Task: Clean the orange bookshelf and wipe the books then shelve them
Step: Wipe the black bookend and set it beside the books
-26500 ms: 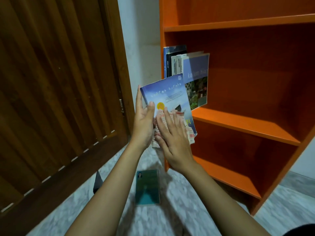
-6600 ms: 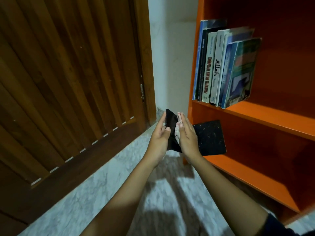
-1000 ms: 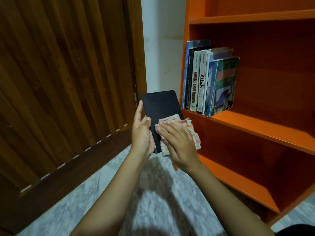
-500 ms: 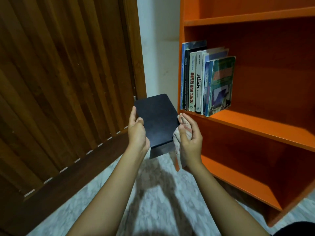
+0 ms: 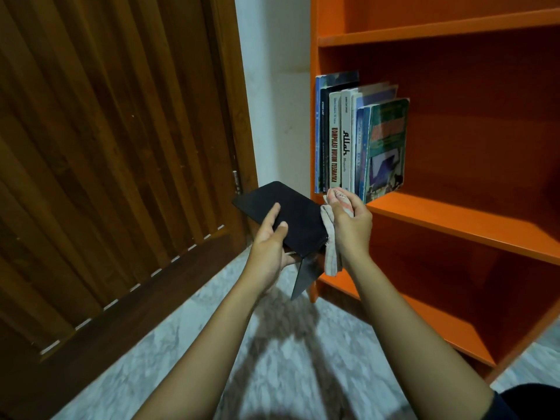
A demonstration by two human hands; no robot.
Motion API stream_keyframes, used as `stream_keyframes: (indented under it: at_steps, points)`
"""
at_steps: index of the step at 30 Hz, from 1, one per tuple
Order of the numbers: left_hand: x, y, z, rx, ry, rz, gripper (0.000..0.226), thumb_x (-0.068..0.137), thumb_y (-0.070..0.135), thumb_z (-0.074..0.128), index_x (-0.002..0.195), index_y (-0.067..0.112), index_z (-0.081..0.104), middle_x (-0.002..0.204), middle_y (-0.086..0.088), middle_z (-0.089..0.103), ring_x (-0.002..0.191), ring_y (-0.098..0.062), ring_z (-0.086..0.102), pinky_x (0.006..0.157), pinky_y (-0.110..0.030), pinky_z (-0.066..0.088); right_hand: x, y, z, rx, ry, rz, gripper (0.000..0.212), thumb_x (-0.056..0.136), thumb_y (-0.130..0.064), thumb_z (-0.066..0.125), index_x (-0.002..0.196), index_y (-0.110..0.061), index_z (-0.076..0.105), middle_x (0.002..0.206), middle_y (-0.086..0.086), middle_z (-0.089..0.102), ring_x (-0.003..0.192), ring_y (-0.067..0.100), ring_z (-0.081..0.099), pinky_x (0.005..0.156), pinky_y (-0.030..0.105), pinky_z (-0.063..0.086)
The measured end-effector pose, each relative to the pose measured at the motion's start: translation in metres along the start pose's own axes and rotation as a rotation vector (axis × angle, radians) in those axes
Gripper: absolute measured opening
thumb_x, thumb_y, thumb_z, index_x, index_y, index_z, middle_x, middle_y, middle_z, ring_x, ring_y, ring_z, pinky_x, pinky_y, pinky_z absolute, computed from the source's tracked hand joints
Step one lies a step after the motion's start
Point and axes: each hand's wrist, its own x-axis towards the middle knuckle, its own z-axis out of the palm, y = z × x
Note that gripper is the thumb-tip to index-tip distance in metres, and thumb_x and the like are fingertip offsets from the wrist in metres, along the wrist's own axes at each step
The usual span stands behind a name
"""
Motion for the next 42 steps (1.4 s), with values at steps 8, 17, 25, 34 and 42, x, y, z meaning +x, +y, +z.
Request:
stream_keyframes:
  at_steps: [8, 17, 25, 34, 42]
  points:
    - [0.002, 0.010, 0.008, -0.417, 0.147, -0.008, 0.039, 0.099, -0.001, 0.033, 0.136, 0.007, 0.044, 0.135, -0.022, 0.050, 0.099, -0.025, 0.062, 0.076, -0.033, 0.055, -0.030, -0.002, 0.009, -0.285, -0.082, -0.515, 0.044, 0.100, -0.033, 0.027, 0.138, -0.022, 0.045, 0.146, -0.009, 0.038, 0.140, 0.005, 0.024, 0.116, 0.025, 0.016]
    - [0.004, 0.015, -0.001, -0.613, 0.183, -0.041, 0.039, 0.099, 0.004, 0.033, 0.135, 0.010, 0.045, 0.137, -0.018, 0.049, 0.112, -0.030, 0.058, 0.076, -0.033, 0.053, -0.058, 0.028, 0.000, -0.466, -0.293, -0.835, 0.046, 0.103, -0.037, 0.021, 0.147, -0.027, 0.025, 0.153, -0.003, 0.028, 0.146, 0.018, 0.016, 0.119, 0.041, 0.012]
    - [0.003, 0.014, -0.002, -0.678, 0.162, -0.041, 0.040, 0.100, 0.006, 0.032, 0.137, 0.015, 0.045, 0.131, -0.014, 0.056, 0.096, -0.024, 0.066, 0.074, -0.034, 0.056, -0.034, 0.033, 0.004, -0.334, -0.135, -0.545, 0.047, 0.101, -0.035, 0.024, 0.146, -0.023, 0.027, 0.154, -0.005, 0.026, 0.146, 0.013, 0.014, 0.119, 0.028, 0.008]
    - [0.010, 0.003, -0.009, -0.665, 0.098, -0.022, 0.041, 0.100, 0.006, 0.032, 0.137, 0.019, 0.045, 0.135, -0.013, 0.053, 0.095, -0.023, 0.066, 0.071, -0.033, 0.060, -0.018, 0.024, 0.005, -0.090, -0.055, -0.261, 0.037, 0.103, -0.027, 0.035, 0.139, -0.032, 0.034, 0.146, -0.009, 0.033, 0.127, -0.010, 0.031, 0.103, 0.007, 0.026]
    - [0.019, -0.003, -0.026, -0.502, 0.099, 0.024, 0.036, 0.100, 0.013, 0.036, 0.134, 0.019, 0.048, 0.133, -0.011, 0.054, 0.097, -0.022, 0.063, 0.060, -0.026, 0.059, -0.012, 0.025, -0.009, 0.214, -0.170, 0.002, 0.049, 0.093, -0.022, 0.057, 0.139, -0.021, 0.041, 0.143, -0.002, 0.044, 0.132, 0.014, 0.042, 0.105, 0.025, 0.040]
